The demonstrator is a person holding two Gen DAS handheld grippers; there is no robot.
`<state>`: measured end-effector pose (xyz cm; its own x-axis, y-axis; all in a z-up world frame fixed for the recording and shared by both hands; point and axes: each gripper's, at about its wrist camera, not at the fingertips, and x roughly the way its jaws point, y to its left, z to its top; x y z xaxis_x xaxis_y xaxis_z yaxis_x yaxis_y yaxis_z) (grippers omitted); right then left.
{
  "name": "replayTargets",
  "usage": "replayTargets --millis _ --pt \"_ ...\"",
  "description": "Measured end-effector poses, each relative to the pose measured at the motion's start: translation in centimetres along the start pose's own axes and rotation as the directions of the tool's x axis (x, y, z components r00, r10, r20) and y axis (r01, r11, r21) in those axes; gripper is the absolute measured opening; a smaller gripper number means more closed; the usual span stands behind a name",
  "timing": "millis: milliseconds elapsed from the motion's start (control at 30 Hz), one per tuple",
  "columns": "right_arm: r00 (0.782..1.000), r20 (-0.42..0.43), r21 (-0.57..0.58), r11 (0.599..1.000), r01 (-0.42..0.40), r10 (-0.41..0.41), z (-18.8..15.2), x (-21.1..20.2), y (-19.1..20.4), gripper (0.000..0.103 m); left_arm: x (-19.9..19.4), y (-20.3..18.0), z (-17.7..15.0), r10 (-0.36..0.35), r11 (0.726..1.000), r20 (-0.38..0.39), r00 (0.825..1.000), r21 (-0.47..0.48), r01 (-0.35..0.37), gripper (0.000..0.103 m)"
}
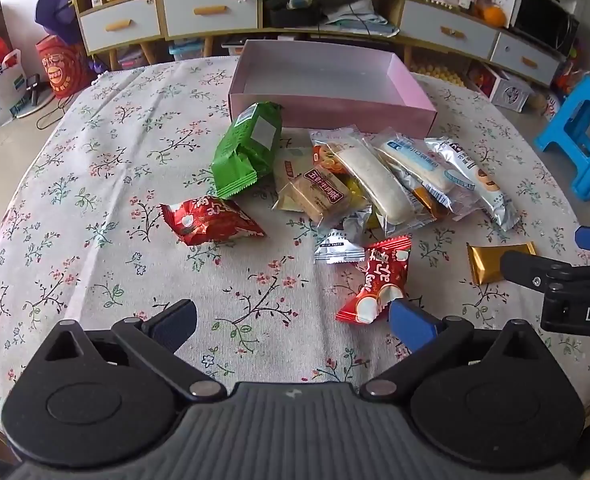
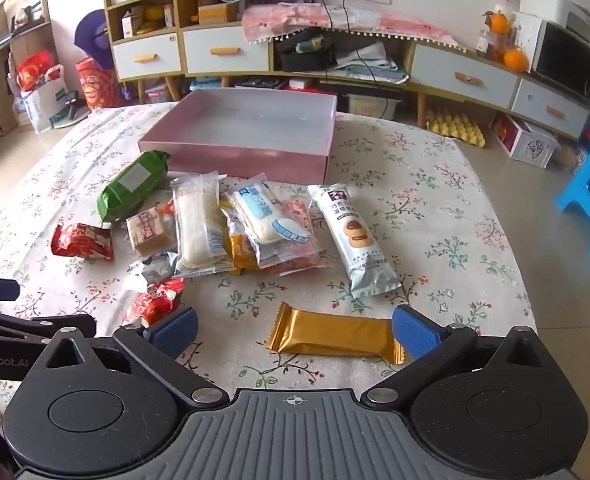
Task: Organize snacks
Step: 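Move both tools toward the scattered snacks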
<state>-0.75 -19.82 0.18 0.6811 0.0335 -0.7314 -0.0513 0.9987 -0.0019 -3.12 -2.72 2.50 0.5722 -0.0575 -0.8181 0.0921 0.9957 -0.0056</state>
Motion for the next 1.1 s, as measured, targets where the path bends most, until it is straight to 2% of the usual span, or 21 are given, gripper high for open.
replayTargets --millis 233,467,567,733,867,933,1100 --pt "0.999 -0.03 0.005 1.0 0.012 -0.012 -0.4 1.1 0.0 0.103 0.6 0.1 -0.2 -0.023 1.0 -0.03 0.999 -0.003 0.023 0.103" --pt "0.999 -0.045 0.025 0.999 0.023 -0.022 -0.5 1.3 -0.4 0.103 1.0 0.5 -0.3 -0.009 1.0 -0.037 0.999 -0.009 0.008 0.103" --pt "0.998 -0.058 0.044 0.999 0.007 -0.004 -0.4 1.6 -0.5 0.103 1.2 0.6 -0.3 -0.027 1.0 -0.05 0.998 -0.01 0.026 0.103" --pt "0.999 -0.046 0.066 0.997 0.028 -0.025 -0.2 1.8 -1.3 0.103 1.4 1.1 -0.3 -0.05 0.999 -0.051 0.997 -0.017 0.049 0.102" --pt "0.997 -0.036 0.12 0.99 0.071 -0.067 0.1 1.7 -3.0 0.103 1.2 3.1 0.3 -0.048 0.995 -0.03 0.998 -0.084 0.045 0.1" --pt "0.992 -0.048 0.181 0.976 0.121 -0.114 0.3 2.2 -4.9 0.103 1.3 4.5 0.7 -0.053 0.99 -0.021 0.998 -0.134 0.05 0.1" --pt "0.986 -0.091 0.211 0.965 0.155 -0.139 0.7 3.0 -6.6 0.103 1.3 7.3 1.5 -0.051 0.974 0.003 0.999 -0.223 0.05 0.097"
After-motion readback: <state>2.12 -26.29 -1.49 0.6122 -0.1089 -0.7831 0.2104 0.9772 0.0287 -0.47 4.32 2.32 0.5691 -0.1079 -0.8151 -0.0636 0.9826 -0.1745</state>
